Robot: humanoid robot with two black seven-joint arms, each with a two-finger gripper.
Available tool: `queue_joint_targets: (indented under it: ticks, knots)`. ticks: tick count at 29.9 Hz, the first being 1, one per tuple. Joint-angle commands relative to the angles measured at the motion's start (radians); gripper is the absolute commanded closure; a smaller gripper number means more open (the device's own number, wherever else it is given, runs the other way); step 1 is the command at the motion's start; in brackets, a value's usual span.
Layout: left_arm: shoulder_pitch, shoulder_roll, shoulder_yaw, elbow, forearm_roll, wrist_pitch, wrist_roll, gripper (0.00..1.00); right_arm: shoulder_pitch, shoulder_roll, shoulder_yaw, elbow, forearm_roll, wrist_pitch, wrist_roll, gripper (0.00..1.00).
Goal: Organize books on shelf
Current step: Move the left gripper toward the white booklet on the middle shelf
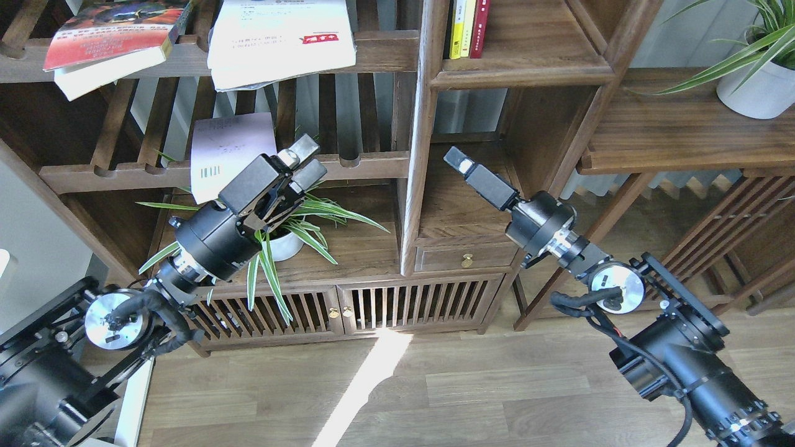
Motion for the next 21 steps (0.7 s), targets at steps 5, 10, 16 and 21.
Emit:
queue_joint_targets:
  ticks: [5,10,16,21]
  knots:
    - [-0.006,-0.024,0.001,0.009,0.026,0.0,0.001,0.01,-0.002,0.004,0.001,0.0,-0.027,0.0,0.0,0.0]
    - [-0.013,-0.056,-0.015,0.009,0.065,0.0,0.001,0.01,-0.005,0.002,0.008,0.002,-0.028,0.01,0.0,0.0]
    - [0.003,-0.056,-0.014,0.011,0.066,0.0,-0.003,0.01,0.001,0.005,0.003,0.002,-0.034,0.012,-0.002,0.0]
    - [0.021,-0.054,-0.02,0.017,0.066,0.0,-0.003,0.01,0.001,0.004,-0.002,0.002,-0.036,0.012,-0.003,0.0]
